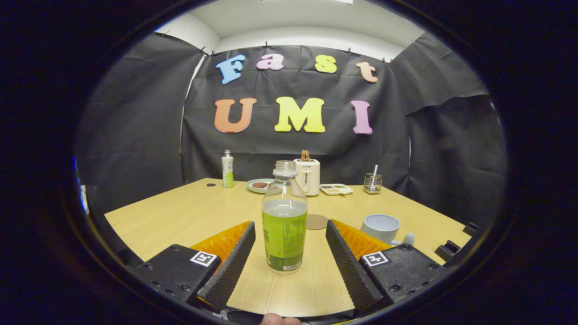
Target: Take the bottle from table, then pour the juice into the cup, finally place the bottle on the coaster
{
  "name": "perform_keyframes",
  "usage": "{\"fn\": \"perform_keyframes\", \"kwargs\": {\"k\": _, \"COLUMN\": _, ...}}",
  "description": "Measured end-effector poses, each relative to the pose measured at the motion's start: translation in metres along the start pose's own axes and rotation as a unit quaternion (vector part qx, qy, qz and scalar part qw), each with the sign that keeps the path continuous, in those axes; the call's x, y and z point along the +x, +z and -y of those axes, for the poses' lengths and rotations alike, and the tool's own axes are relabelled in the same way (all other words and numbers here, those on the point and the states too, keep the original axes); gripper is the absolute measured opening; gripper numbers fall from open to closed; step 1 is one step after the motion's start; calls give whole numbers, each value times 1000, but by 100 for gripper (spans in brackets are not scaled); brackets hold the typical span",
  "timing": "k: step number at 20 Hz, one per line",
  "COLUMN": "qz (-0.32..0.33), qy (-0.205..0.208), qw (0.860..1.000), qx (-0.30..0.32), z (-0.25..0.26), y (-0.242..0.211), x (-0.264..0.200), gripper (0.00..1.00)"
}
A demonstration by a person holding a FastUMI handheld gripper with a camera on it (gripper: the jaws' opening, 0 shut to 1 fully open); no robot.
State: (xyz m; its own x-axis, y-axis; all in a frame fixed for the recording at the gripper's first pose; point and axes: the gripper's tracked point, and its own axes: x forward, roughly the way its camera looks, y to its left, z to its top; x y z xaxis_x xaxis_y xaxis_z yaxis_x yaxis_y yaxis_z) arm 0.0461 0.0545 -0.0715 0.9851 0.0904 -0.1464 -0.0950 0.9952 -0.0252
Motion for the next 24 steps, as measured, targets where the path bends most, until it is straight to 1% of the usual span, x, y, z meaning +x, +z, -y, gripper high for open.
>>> {"fn": "perform_keyframes", "kwargs": {"k": 9, "qz": -43, "qy": 5, "qw": 999, "qx": 1, "z": -6, "y": -23, "x": 40, "gripper": 100}}
{"fn": "perform_keyframes", "kwargs": {"k": 16, "qz": -61, "qy": 7, "qw": 998, "qx": 7, "z": -9, "y": -29, "x": 46, "gripper": 100}}
{"fn": "perform_keyframes", "kwargs": {"k": 22, "qz": -65, "qy": 5, "qw": 998, "qx": 2, "z": -13, "y": -26, "x": 47, "gripper": 83}}
{"fn": "perform_keyframes", "kwargs": {"k": 24, "qz": -71, "qy": 10, "qw": 997, "qx": 1, "z": -11, "y": -27, "x": 51, "gripper": 82}}
